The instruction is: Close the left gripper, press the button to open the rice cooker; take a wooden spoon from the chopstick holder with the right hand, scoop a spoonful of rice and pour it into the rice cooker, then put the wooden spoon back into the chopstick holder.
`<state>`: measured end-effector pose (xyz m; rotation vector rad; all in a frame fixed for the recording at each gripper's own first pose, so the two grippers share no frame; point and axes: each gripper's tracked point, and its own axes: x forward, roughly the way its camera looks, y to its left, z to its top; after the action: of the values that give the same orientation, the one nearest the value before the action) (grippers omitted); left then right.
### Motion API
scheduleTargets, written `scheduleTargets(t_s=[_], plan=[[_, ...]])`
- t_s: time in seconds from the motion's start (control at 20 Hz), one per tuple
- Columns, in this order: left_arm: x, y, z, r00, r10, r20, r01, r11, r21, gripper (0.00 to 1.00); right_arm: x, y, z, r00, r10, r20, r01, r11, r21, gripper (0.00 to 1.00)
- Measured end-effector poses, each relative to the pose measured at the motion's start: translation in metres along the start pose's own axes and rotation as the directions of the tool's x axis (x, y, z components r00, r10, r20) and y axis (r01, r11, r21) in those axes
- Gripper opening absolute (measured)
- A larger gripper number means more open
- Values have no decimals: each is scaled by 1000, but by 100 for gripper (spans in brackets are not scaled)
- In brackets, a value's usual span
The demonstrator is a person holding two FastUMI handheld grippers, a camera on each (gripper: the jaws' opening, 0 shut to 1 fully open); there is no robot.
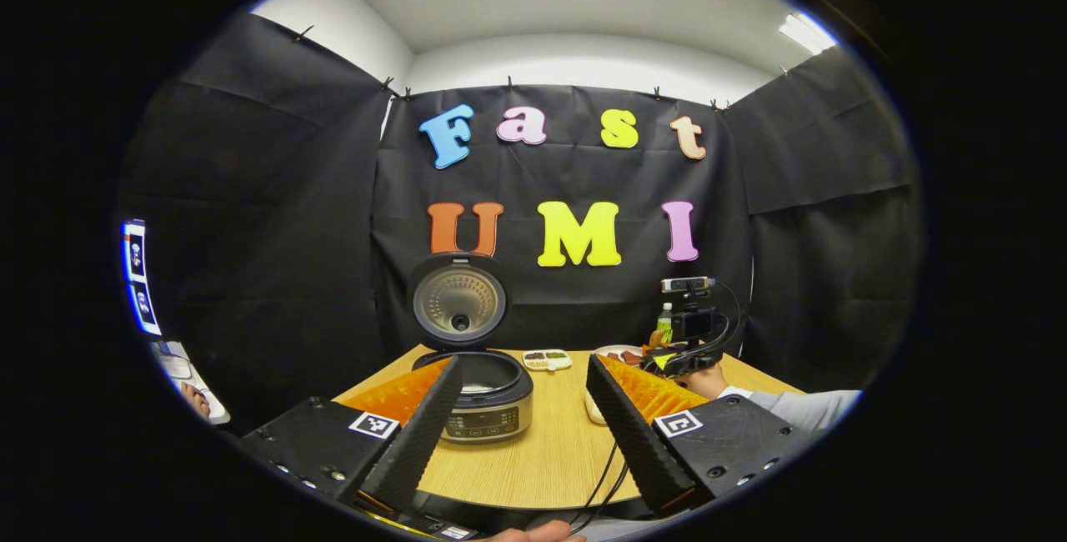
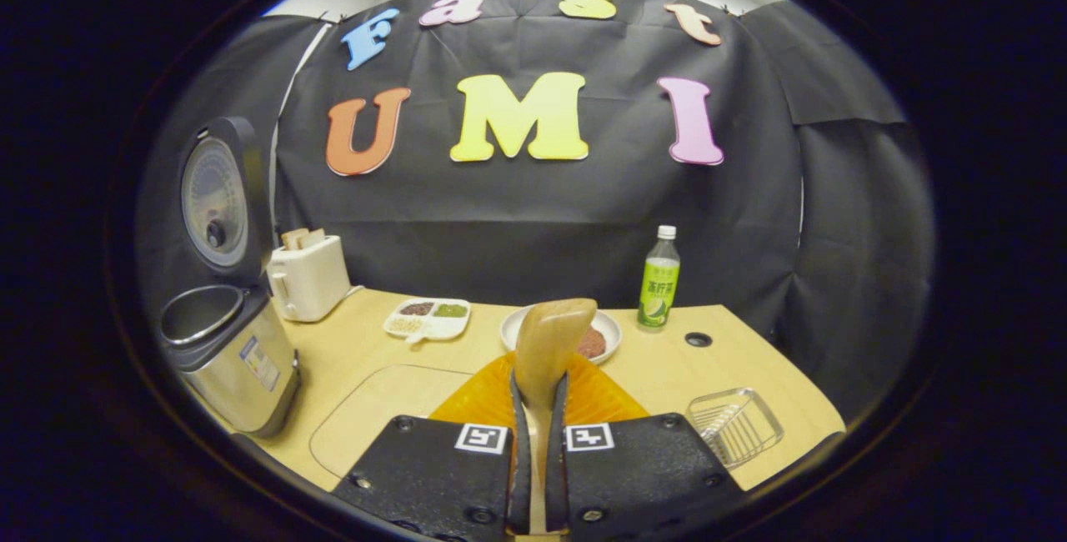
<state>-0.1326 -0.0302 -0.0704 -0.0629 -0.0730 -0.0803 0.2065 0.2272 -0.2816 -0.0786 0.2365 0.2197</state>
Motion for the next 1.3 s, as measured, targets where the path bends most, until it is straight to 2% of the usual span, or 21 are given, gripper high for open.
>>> scheduleTargets(t_s=[0.1,0.3,0.4,0.5,0.7,0.95,1.1,1.3], plan=[[0,0,-1,1000,-1,-4,1,1000,-17,96,-2,21,-9,995,91,-50,-85,990,110,12],[-1,2,-1,1000,2,-2,-2,1000,-21,96,-9,39,-12,976,201,-81,-175,951,256,12],[-1,1,-1,1000,2,-3,-2,1000,-13,95,-8,36,-13,968,235,-90,-193,921,338,12],[-2,-2,-3,1000,-3,-8,3,1000,-9,95,-5,28,-15,962,251,-104,-179,874,452,12],[-4,1,-2,1000,0,-8,0,1000,1,95,-2,4,-15,956,273,-106,-141,744,653,12],[-7,3,1,1000,9,-5,-9,1000,8,95,-10,-27,15,965,260,-23,-151,625,766,12],[-7,4,2,1000,9,-2,-9,1000,12,95,-16,-44,30,967,254,30,-159,504,849,12],[-12,8,10,1000,14,8,-14,1000,14,95,-27,-63,50,950,271,152,-227,267,937,12]])
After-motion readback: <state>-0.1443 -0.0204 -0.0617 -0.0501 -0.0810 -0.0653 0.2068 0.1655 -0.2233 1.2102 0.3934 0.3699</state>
